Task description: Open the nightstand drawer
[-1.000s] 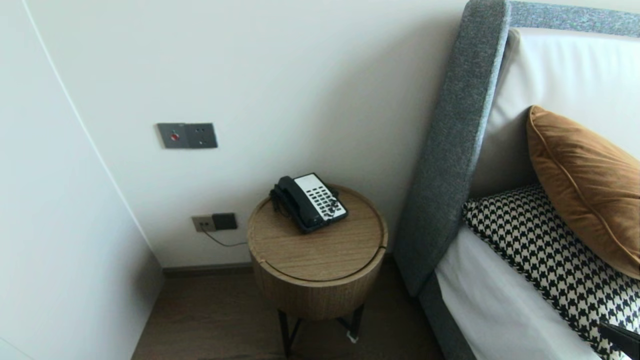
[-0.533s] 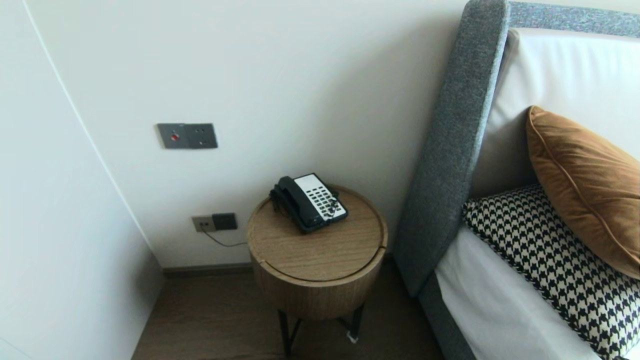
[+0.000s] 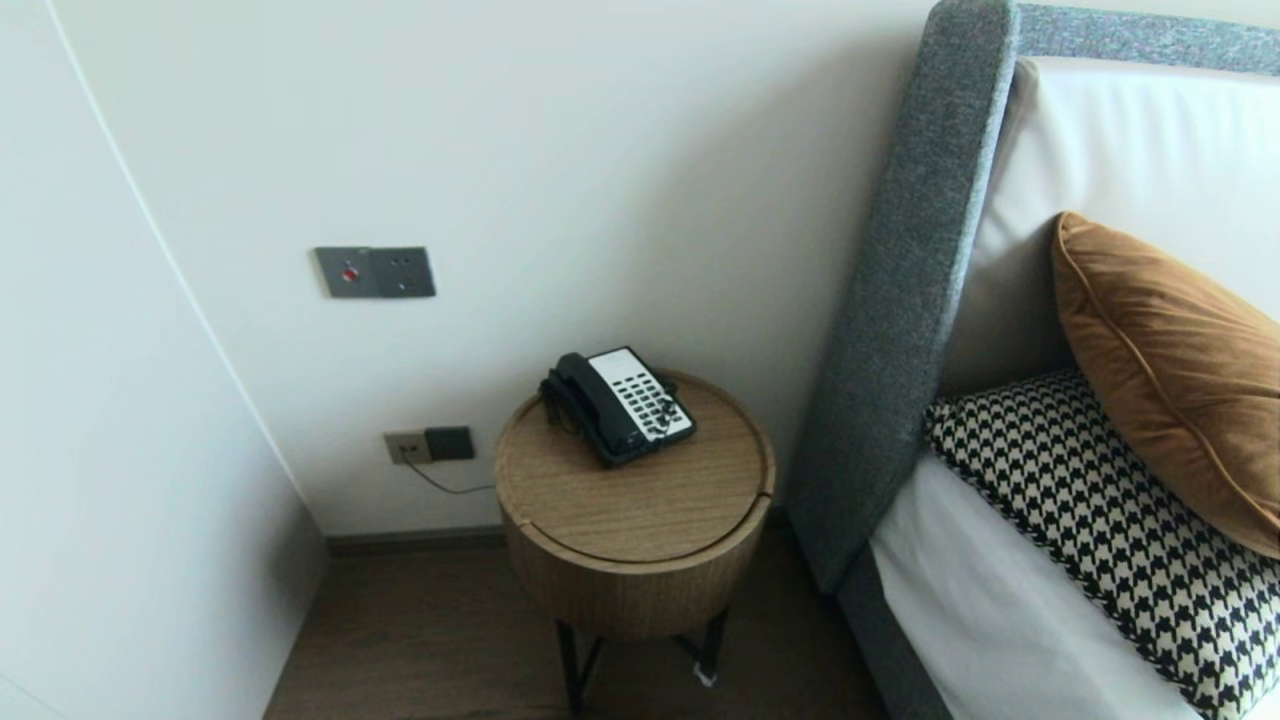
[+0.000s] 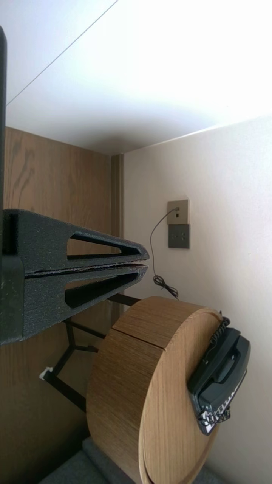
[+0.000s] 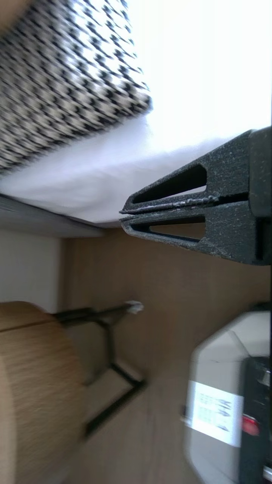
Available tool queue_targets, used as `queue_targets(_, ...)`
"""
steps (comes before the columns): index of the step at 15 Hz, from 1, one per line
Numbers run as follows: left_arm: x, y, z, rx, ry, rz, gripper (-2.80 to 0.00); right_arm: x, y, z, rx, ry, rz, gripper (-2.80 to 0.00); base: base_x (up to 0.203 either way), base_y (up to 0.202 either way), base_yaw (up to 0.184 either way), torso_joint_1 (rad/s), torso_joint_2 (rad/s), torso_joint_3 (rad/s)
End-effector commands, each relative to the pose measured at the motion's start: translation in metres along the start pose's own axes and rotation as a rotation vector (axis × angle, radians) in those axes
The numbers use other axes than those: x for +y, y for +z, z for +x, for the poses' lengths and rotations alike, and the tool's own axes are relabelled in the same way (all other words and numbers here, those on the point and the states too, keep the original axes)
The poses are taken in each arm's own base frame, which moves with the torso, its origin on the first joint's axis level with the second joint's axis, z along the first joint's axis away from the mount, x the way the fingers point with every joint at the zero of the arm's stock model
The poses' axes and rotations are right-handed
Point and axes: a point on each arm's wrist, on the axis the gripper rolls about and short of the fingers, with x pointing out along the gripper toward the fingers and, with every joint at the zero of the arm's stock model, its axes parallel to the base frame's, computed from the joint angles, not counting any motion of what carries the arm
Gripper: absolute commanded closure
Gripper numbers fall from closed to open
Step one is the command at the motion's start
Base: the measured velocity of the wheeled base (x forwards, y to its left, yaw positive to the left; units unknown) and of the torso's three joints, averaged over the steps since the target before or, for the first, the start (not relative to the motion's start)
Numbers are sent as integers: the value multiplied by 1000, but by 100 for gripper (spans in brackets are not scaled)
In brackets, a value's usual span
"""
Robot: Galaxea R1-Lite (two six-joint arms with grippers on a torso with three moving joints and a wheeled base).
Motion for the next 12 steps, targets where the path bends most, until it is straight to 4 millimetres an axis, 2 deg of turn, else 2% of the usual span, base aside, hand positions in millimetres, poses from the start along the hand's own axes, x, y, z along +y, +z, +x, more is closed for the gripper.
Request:
queue_targets(1,0,0,0,-2,1,-1,0,1,-4,-5,-53,-1,-6,0,0,0,0,0,0,0)
queue_targets(10,0,0,0,-2,1,-1,0,1,-13,-11,-155,-16,27,0,0,0,0,0,0,0)
queue_targets(12,0,0,0,-1,1,-1,0,2,-18,-12,-231,-25,19,0,0,0,0,0,0,0)
